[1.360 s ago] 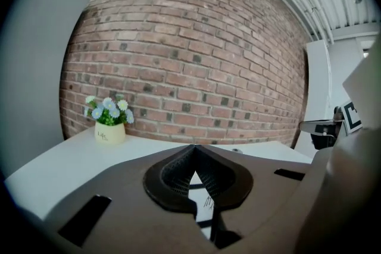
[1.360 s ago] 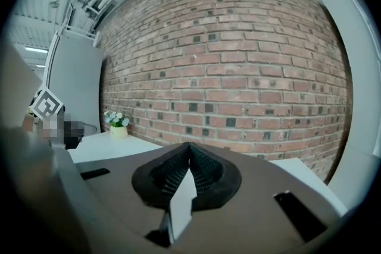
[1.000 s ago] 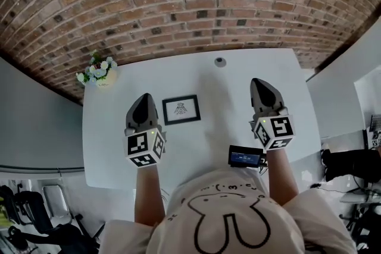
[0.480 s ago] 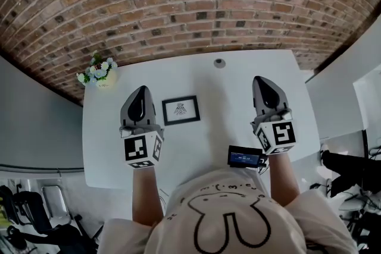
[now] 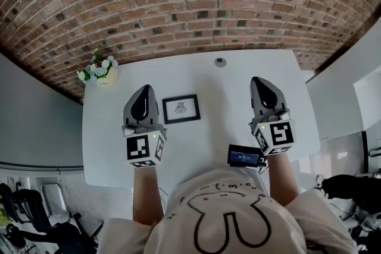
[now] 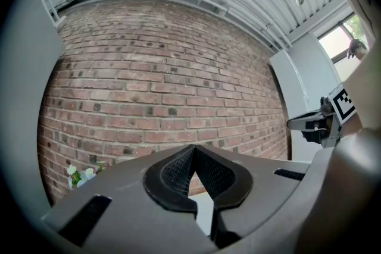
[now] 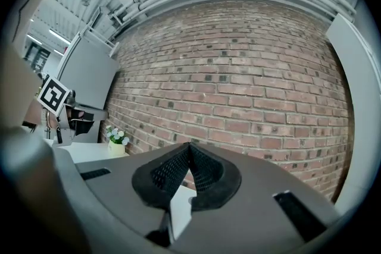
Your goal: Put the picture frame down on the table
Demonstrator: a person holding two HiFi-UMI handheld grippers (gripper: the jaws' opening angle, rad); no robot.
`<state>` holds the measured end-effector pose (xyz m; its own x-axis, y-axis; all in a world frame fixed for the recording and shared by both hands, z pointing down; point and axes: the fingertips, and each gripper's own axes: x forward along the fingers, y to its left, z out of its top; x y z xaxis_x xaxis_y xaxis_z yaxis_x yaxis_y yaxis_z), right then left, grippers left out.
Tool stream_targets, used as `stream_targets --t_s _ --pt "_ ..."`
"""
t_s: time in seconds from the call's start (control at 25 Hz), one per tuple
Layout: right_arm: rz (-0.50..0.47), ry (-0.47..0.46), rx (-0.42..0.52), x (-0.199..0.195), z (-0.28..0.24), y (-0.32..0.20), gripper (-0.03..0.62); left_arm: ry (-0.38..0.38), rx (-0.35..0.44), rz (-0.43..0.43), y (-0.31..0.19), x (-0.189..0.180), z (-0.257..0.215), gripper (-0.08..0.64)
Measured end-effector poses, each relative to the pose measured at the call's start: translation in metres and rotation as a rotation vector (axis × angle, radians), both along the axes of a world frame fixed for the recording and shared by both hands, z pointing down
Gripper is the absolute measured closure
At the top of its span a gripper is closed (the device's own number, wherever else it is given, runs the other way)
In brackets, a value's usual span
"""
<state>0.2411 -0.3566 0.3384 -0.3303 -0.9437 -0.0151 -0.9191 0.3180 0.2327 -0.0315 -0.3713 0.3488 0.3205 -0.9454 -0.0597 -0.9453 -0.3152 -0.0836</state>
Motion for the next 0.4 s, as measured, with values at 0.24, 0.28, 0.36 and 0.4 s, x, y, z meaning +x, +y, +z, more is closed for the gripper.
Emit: stream_targets --t_s 0.24,0.28,0.36,0.4 --pt "0.001 0.005 -0.009 -0.0019 0.0019 0.0011 0.575 0.009 -0.002 0.008 0.0009 0.0017 -0.0012 0.551" --pt "0.002 0.003 -0.011 -0.0021 0.0025 0.0011 0.575 0.009 -0.002 0.008 0.0007 0.0017 -0.0009 0.551" --pt "0.004 -0.002 -0.015 -0.0031 0.0037 0.0013 0.575 0.009 -0.006 0.008 0.0005 0.0014 0.0004 0.551" --pt "0.004 -0.005 -0.017 -0.0038 0.0043 0.0015 0.575 0.009 -0.008 0.008 0.0005 0.0012 0.0012 0.551"
